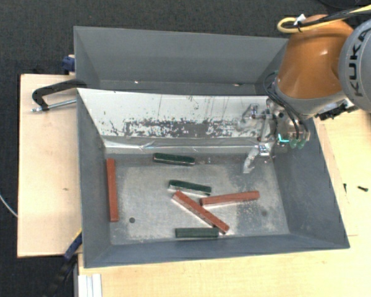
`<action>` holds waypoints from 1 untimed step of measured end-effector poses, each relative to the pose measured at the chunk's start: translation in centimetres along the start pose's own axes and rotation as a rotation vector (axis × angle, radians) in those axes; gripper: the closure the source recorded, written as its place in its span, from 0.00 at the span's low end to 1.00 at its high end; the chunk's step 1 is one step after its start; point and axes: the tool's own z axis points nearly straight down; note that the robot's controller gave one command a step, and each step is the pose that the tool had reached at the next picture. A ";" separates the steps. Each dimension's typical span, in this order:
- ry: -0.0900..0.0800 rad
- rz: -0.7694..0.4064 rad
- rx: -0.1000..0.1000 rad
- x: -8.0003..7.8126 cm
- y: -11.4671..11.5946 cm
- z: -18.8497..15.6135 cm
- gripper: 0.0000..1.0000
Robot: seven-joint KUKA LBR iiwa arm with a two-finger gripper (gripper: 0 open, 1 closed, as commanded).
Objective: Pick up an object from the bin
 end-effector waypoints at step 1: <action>-0.008 -0.001 0.001 -0.2 0.0 -0.5 0.00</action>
Offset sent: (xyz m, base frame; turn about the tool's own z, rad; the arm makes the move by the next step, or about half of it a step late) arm -0.0367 -0.0115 -0.1191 0.0483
